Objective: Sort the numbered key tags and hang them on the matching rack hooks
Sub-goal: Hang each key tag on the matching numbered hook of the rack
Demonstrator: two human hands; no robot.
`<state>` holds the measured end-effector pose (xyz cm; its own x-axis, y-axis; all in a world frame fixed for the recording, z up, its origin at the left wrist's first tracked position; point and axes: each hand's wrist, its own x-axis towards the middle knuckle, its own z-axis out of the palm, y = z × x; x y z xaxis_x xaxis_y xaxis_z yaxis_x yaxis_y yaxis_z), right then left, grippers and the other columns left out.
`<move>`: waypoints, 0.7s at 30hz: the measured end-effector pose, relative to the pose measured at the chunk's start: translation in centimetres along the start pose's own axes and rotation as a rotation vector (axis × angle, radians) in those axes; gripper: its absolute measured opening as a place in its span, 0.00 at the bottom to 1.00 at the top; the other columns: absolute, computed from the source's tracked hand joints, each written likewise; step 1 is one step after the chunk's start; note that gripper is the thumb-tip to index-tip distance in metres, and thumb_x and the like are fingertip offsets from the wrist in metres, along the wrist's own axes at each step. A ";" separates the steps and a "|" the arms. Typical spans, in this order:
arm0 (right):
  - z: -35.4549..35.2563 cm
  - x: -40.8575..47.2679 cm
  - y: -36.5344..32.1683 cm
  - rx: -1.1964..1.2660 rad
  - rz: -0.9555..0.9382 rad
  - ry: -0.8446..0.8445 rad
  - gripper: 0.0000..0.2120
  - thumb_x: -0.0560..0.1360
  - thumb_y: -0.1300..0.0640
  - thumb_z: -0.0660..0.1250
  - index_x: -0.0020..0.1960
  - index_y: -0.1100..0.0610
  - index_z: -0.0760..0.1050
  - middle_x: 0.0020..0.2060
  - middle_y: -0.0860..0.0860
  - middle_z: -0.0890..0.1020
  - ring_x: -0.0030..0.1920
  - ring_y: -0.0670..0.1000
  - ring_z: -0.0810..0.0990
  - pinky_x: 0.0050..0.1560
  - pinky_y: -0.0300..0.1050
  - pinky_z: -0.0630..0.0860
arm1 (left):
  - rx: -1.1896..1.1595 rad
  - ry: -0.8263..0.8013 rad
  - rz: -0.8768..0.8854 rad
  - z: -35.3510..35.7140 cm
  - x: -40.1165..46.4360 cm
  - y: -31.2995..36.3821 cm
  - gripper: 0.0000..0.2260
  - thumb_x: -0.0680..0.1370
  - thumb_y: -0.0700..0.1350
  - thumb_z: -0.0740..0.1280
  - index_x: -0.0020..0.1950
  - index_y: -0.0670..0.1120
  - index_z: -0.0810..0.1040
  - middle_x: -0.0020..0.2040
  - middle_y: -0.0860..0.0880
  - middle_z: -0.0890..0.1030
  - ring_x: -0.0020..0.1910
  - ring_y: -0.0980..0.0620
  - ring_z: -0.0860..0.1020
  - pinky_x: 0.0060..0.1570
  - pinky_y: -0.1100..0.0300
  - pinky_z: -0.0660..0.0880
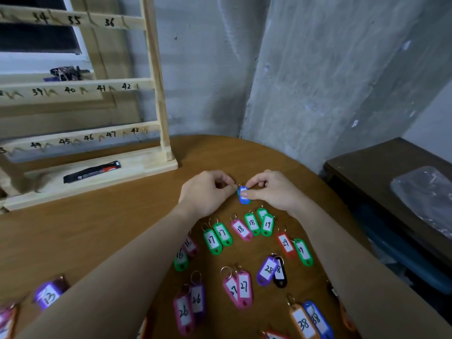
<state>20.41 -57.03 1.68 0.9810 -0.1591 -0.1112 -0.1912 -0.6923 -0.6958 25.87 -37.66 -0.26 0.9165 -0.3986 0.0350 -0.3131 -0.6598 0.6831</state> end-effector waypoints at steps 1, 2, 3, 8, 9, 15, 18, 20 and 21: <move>0.0 0.0 0.1 0.005 -0.010 -0.009 0.09 0.70 0.47 0.79 0.49 0.46 0.84 0.50 0.45 0.77 0.52 0.43 0.75 0.47 0.39 0.69 | 0.000 0.004 0.001 0.1 0.1 -0.1 0.08 0.76 0.63 0.69 0.49 0.62 0.82 0.47 0.61 0.81 0.50 0.60 0.77 0.45 0.60 0.71; -0.1 0.0 0.2 0.008 -0.017 -0.014 0.09 0.71 0.47 0.78 0.49 0.46 0.85 0.50 0.45 0.77 0.51 0.43 0.75 0.48 0.39 0.69 | -0.005 0.012 0.000 0.2 0.2 -0.1 0.10 0.75 0.64 0.70 0.49 0.62 0.82 0.46 0.61 0.81 0.49 0.61 0.77 0.44 0.60 0.71; -0.1 0.0 0.2 0.010 -0.021 -0.015 0.08 0.72 0.47 0.78 0.49 0.46 0.84 0.50 0.46 0.77 0.51 0.43 0.75 0.48 0.40 0.69 | -0.009 0.026 -0.002 0.3 0.2 -0.1 0.11 0.74 0.65 0.70 0.50 0.61 0.83 0.45 0.61 0.81 0.49 0.61 0.77 0.43 0.61 0.70; -0.5 0.0 0.3 0.054 -0.026 -0.031 0.02 0.76 0.51 0.75 0.47 0.45 0.83 0.48 0.44 0.78 0.48 0.43 0.75 0.48 0.38 0.69 | 0.023 0.048 0.057 0.7 0.9 -0.2 0.10 0.73 0.64 0.72 0.51 0.62 0.83 0.43 0.60 0.80 0.49 0.58 0.77 0.45 0.58 0.74; -0.6 0.0 0.3 0.059 -0.020 -0.034 0.02 0.76 0.51 0.74 0.48 0.45 0.83 0.47 0.43 0.78 0.47 0.42 0.75 0.48 0.37 0.69 | 0.031 0.042 0.071 0.7 1.0 -0.2 0.09 0.74 0.63 0.72 0.50 0.62 0.83 0.43 0.60 0.80 0.50 0.57 0.77 0.48 0.55 0.75; -1.0 -0.1 0.1 0.098 0.013 -0.050 0.03 0.79 0.52 0.71 0.52 0.47 0.83 0.42 0.42 0.79 0.43 0.41 0.75 0.44 0.36 0.68 | 0.069 0.028 0.103 0.7 1.5 0.0 0.03 0.78 0.60 0.67 0.47 0.66 0.81 0.49 0.62 0.83 0.56 0.56 0.77 0.62 0.46 0.73; -1.3 -0.1 0.3 0.122 0.018 -0.057 0.03 0.79 0.51 0.71 0.52 0.47 0.83 0.42 0.42 0.80 0.44 0.41 0.75 0.44 0.37 0.68 | 0.054 0.027 0.095 0.8 1.6 -0.1 0.06 0.78 0.64 0.65 0.47 0.67 0.81 0.50 0.63 0.83 0.57 0.57 0.77 0.63 0.46 0.71; -1.2 -0.1 0.3 0.137 0.016 -0.059 0.04 0.79 0.52 0.71 0.53 0.47 0.83 0.43 0.42 0.81 0.45 0.41 0.76 0.45 0.38 0.68 | 0.038 0.035 0.081 0.8 1.5 0.0 0.12 0.73 0.70 0.66 0.47 0.65 0.83 0.45 0.62 0.82 0.54 0.57 0.77 0.62 0.48 0.70; -1.2 -0.1 0.3 0.144 0.018 -0.057 0.04 0.79 0.52 0.71 0.53 0.47 0.84 0.44 0.42 0.81 0.46 0.41 0.76 0.46 0.39 0.68 | 0.033 0.046 0.077 0.8 1.5 0.1 0.15 0.71 0.71 0.67 0.47 0.64 0.83 0.43 0.61 0.82 0.52 0.57 0.77 0.60 0.49 0.71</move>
<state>20.26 -58.06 2.30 0.9786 -0.1278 -0.1614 -0.2058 -0.5812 -0.7873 26.95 -38.84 -0.75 0.8996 -0.4197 0.1207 -0.3904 -0.6490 0.6529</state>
